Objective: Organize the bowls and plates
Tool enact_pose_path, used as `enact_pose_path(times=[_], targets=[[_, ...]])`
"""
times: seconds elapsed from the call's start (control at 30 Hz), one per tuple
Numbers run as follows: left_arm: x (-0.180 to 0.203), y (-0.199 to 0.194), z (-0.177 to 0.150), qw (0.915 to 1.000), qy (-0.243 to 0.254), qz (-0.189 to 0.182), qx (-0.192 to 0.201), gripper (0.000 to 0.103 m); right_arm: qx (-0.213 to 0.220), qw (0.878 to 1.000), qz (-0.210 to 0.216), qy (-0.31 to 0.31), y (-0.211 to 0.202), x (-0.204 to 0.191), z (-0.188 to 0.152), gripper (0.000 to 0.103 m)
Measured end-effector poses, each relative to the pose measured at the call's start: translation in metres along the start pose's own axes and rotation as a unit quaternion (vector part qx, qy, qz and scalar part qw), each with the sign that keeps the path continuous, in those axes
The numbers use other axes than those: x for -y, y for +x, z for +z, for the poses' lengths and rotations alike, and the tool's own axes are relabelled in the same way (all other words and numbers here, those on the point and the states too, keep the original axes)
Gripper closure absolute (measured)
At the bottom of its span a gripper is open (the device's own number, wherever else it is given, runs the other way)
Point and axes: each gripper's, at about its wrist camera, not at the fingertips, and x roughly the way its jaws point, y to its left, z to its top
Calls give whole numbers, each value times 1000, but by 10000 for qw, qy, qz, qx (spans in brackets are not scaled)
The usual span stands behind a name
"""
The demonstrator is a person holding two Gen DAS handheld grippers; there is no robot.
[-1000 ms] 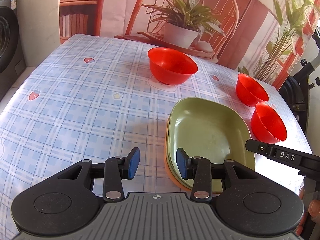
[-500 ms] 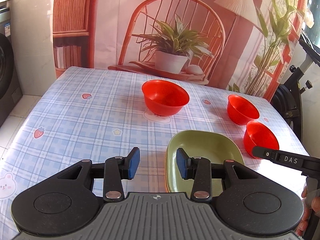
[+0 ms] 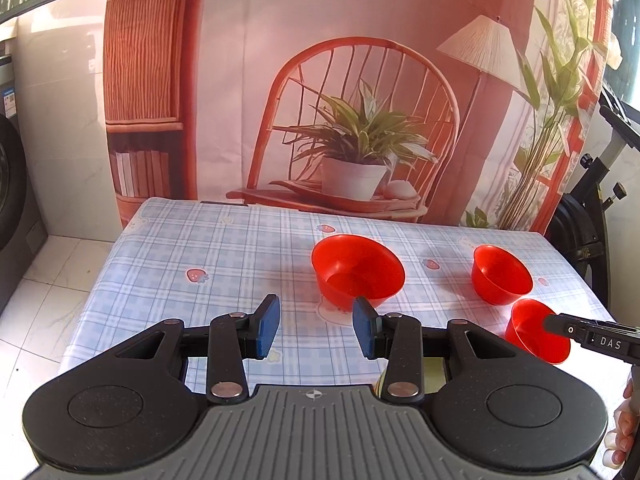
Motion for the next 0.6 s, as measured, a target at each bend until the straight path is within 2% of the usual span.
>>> enact_pose_path(times=[0.33, 0.6], targets=[[12, 53, 26, 9997, 151, -58, -201, 61, -204, 9992, 271, -207, 41, -9, 34, 78], [2, 110, 30, 9981, -148, -89, -596, 61, -448, 9968, 536, -400, 86, -34, 55, 78]])
